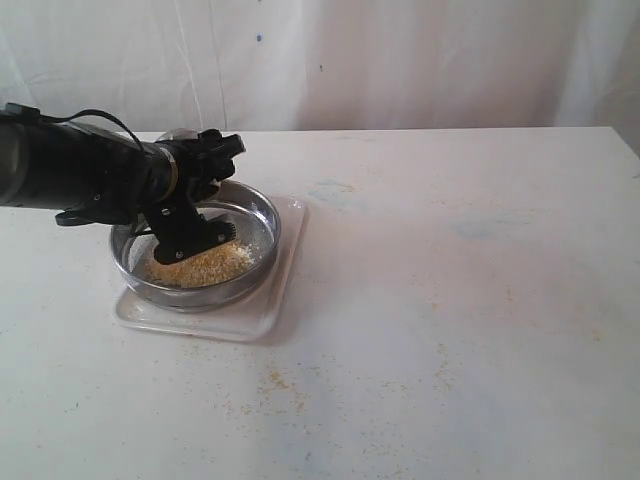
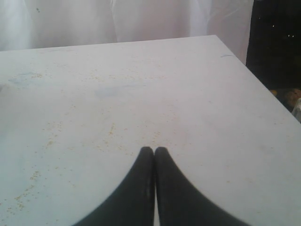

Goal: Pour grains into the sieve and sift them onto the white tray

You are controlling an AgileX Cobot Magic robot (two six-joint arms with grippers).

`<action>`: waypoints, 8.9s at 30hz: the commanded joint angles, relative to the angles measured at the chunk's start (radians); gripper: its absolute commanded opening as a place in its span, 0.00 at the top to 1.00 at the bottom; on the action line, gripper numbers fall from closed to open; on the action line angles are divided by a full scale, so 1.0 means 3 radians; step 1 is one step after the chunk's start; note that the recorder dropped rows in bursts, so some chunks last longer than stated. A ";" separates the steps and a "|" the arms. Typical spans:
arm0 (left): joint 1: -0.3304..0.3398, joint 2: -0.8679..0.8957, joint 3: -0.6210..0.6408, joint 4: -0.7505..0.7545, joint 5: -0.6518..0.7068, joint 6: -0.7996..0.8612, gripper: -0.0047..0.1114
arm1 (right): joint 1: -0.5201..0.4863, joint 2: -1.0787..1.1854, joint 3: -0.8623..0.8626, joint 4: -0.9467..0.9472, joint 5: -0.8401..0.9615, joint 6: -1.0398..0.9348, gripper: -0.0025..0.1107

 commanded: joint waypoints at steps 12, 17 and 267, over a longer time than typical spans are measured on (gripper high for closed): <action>-0.0103 -0.0231 0.0098 0.0017 0.0116 -0.0433 0.96 | -0.0018 -0.0018 0.0006 -0.0021 -0.0041 -0.0006 0.98; -0.0096 -0.0262 0.0103 0.0017 0.0175 -0.0841 0.96 | -0.0018 -0.0018 0.0006 -0.0021 -0.0041 -0.0006 0.98; 0.0867 -0.5919 0.3357 -0.0724 -0.2034 -0.9159 0.96 | -0.0018 -0.0018 0.0006 -0.0021 -0.0041 -0.0006 0.98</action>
